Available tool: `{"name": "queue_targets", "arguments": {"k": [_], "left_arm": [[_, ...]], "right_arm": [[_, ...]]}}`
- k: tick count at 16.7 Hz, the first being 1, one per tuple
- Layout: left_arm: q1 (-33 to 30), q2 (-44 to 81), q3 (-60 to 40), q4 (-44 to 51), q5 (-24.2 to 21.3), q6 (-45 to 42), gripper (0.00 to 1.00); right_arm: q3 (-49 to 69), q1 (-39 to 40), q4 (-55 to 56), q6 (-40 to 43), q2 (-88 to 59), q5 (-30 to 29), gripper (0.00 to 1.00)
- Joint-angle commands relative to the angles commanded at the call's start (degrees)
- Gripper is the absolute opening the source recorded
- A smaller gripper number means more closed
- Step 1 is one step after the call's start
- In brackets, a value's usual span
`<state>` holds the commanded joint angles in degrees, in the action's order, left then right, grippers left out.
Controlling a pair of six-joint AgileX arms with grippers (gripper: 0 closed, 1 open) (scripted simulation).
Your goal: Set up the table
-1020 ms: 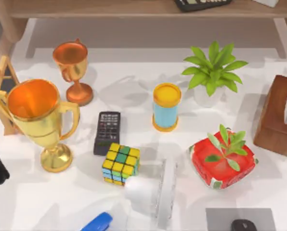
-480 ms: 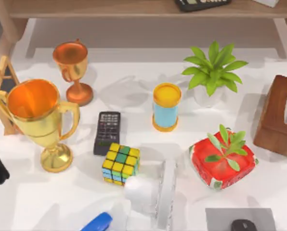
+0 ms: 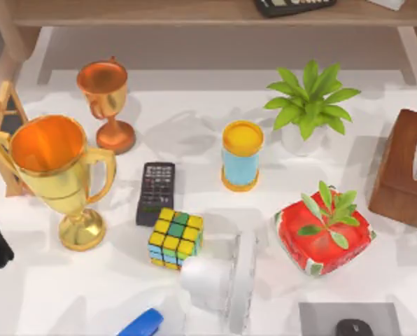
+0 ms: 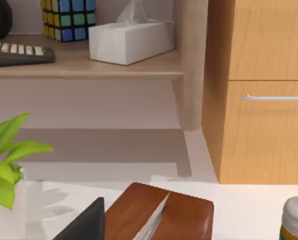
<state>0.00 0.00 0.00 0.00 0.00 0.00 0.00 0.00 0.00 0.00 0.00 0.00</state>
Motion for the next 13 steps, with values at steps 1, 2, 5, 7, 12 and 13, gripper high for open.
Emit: {"name": "queue_targets", "arguments": {"k": [1,2,5,7,12,13], "left_arm": [[0.00,0.00,0.00,0.00,0.00,0.00,1.00],[0.00,0.00,0.00,0.00,0.00,0.00,1.00],[0.00,0.00,0.00,0.00,0.00,0.00,1.00],[-0.41,1.42,-1.64,-0.06,0.50,-0.11,1.00],[-4.22,14.06,-15.60,0.77,4.10,-0.26,1.00],[-5.37,18.12,-19.98,1.04,5.11,-0.27,1.00]], "right_arm": [[0.00,0.00,0.00,0.00,0.00,0.00,1.00],[0.00,0.00,0.00,0.00,0.00,0.00,1.00],[0.00,0.00,0.00,0.00,0.00,0.00,1.00],[0.00,0.00,0.00,0.00,0.00,0.00,1.00],[0.00,0.00,0.00,0.00,0.00,0.00,1.00],[0.00,0.00,0.00,0.00,0.00,0.00,1.00]]}}
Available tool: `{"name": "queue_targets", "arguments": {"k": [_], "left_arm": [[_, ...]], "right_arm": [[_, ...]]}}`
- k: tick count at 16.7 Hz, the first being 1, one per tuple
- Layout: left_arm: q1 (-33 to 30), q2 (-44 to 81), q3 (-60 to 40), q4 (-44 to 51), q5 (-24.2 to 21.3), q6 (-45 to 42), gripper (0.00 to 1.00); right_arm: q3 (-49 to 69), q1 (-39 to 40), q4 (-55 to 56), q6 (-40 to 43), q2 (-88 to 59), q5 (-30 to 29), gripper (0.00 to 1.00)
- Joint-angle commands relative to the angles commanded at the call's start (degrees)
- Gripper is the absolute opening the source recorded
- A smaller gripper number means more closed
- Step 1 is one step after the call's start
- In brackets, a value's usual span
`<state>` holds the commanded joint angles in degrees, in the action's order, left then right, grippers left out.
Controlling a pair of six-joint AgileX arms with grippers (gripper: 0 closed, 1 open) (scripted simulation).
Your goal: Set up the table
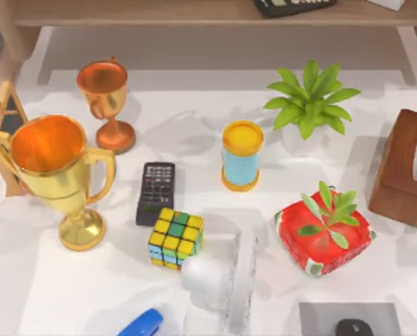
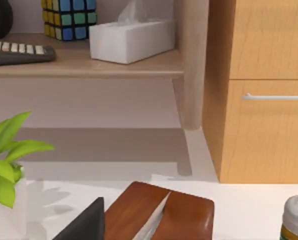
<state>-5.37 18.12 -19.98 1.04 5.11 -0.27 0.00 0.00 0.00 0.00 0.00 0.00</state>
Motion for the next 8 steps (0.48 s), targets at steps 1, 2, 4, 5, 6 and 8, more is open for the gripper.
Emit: {"name": "queue_targets", "arguments": {"k": [1,2,4,5,6,8], "left_arm": [[-1.25,4.42,-4.78,0.29,1.09,-0.01,1.00],[-2.57,8.93,-9.80,0.59,2.25,-0.02,1.00],[-5.40,18.36,-19.97,1.26,4.76,-0.06,1.00],[-6.86,23.31,-25.28,1.61,6.07,-0.09,1.00],[-8.35,28.34,-30.69,1.97,7.40,-0.11,1.00],[-11.33,38.51,-41.61,2.71,10.13,-0.17,1.00]], "right_arm": [[0.00,0.00,0.00,0.00,0.00,0.00,1.00],[0.00,0.00,0.00,0.00,0.00,0.00,1.00],[0.00,0.00,0.00,0.00,0.00,0.00,1.00],[0.00,0.00,0.00,0.00,0.00,0.00,1.00],[0.00,0.00,0.00,0.00,0.00,0.00,1.00],[0.00,0.00,0.00,0.00,0.00,0.00,1.00]]}}
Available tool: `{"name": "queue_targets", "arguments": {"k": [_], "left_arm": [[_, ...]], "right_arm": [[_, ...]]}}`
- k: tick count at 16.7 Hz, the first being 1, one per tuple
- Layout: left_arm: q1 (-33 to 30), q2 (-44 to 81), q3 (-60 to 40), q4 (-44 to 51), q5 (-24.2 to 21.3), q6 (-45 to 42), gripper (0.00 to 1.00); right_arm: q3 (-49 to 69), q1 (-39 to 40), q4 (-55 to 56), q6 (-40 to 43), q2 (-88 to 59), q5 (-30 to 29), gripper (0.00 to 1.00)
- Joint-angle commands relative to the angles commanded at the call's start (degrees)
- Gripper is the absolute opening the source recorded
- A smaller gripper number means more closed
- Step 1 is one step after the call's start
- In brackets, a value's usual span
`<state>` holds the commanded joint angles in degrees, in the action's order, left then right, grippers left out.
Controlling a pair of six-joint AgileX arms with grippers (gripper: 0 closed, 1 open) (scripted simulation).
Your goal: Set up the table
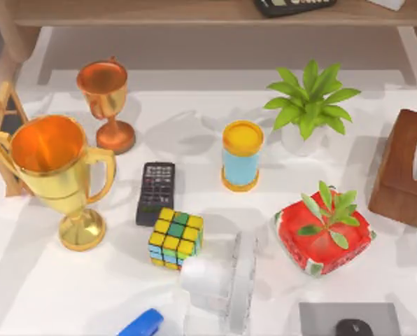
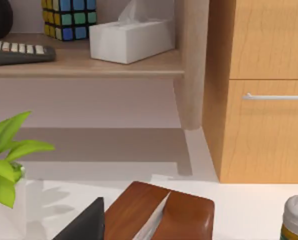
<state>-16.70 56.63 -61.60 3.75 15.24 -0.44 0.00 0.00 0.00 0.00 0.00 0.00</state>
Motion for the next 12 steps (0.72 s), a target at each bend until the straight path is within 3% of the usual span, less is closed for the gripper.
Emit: {"name": "queue_targets", "arguments": {"k": [7,12], "left_arm": [[-9.58,33.51,-35.81,2.50,9.16,-0.27,1.00],[-14.71,51.83,-55.16,3.96,14.22,-0.39,1.00]], "right_arm": [[0.00,0.00,0.00,0.00,0.00,0.00,1.00],[0.00,0.00,0.00,0.00,0.00,0.00,1.00]]}}
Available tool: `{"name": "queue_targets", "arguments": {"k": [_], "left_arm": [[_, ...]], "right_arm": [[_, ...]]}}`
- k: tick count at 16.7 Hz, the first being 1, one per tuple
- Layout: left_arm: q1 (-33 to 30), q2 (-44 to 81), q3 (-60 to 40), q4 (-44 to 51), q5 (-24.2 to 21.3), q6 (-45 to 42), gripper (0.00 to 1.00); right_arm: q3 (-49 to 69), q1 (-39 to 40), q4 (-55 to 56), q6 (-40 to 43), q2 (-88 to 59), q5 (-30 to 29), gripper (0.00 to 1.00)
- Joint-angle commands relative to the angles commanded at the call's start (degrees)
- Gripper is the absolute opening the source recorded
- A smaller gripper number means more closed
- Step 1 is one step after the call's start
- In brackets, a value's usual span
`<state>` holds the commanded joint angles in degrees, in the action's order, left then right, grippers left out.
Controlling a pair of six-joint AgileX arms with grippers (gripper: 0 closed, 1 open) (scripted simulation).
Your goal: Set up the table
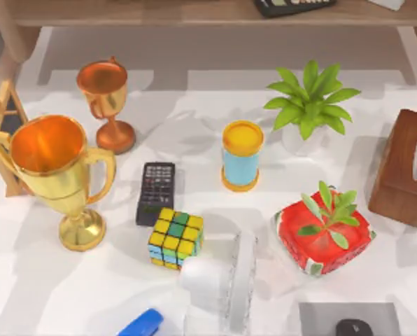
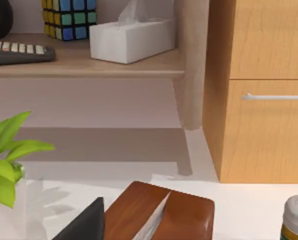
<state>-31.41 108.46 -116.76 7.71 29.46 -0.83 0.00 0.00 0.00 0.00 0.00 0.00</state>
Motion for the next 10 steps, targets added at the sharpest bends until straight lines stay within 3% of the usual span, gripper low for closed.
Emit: {"name": "queue_targets", "arguments": {"k": [5,10], "left_arm": [[-2.98,9.78,-10.84,0.61,2.56,0.15,1.00],[-3.27,10.72,-11.99,0.57,2.85,0.20,1.00]], "right_arm": [[0.00,0.00,0.00,0.00,0.00,0.00,1.00],[0.00,0.00,0.00,0.00,0.00,0.00,1.00]]}}
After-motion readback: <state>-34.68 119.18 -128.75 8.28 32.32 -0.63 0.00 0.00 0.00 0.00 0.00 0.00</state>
